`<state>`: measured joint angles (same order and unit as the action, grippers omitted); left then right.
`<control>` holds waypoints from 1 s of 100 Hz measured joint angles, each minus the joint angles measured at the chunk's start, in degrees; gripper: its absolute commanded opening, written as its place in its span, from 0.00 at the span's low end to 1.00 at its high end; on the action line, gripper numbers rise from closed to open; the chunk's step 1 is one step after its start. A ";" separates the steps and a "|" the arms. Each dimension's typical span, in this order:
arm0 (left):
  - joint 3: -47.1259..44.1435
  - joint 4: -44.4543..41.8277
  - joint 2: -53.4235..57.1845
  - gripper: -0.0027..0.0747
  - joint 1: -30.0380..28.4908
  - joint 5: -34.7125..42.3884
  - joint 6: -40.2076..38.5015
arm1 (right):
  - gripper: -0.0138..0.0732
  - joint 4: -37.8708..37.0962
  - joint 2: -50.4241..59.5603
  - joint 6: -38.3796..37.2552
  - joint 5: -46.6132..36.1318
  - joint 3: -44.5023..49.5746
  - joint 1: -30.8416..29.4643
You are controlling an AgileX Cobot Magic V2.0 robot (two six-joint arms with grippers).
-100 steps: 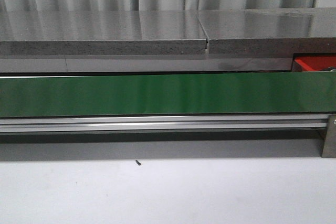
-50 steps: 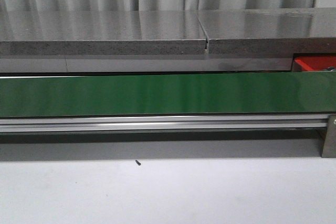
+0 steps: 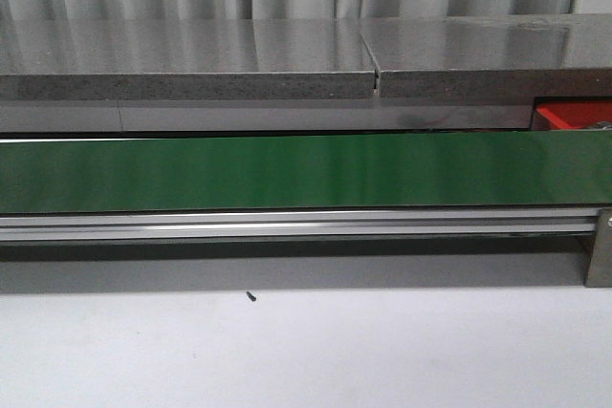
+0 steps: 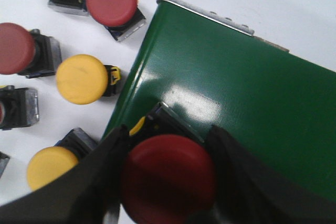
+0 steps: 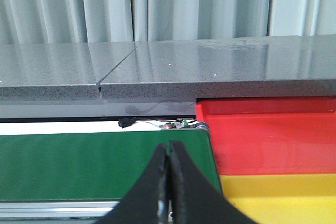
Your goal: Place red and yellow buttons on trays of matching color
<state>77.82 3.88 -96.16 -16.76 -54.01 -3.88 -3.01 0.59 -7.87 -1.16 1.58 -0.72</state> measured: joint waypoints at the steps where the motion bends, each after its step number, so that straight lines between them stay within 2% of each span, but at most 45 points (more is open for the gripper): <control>1: 0.10 0.00 -0.16 0.25 0.14 0.00 0.00 | 0.03 0.00 0.00 0.00 0.00 0.00 0.00; 17: 0.21 0.07 -2.80 0.26 0.98 0.10 0.00 | 0.03 0.00 0.00 0.00 0.00 0.00 0.00; 24: 0.31 0.07 -3.39 0.29 1.11 0.10 0.16 | 0.03 0.00 0.00 0.00 0.00 0.00 0.00; 29: 0.31 0.36 -3.39 0.37 1.11 0.25 0.75 | 0.03 0.00 0.00 0.00 0.00 0.00 0.00; 41: 0.31 1.04 -3.39 0.67 1.20 0.46 2.10 | 0.03 0.00 0.00 0.00 0.00 0.00 0.00; 47: 0.31 1.79 -3.39 0.75 1.20 0.44 2.21 | 0.03 0.00 0.00 0.00 0.00 0.00 0.00; 67: 0.31 3.70 -2.21 0.75 1.20 0.23 2.43 | 0.03 0.00 0.00 0.00 0.00 0.00 0.00; 100: 0.31 5.91 6.36 0.75 0.54 0.23 2.55 | 0.03 0.00 0.00 0.00 0.00 0.00 0.00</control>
<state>78.13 9.79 -89.80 -16.22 -53.77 -1.33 -3.01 0.59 -7.87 -1.16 1.58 -0.72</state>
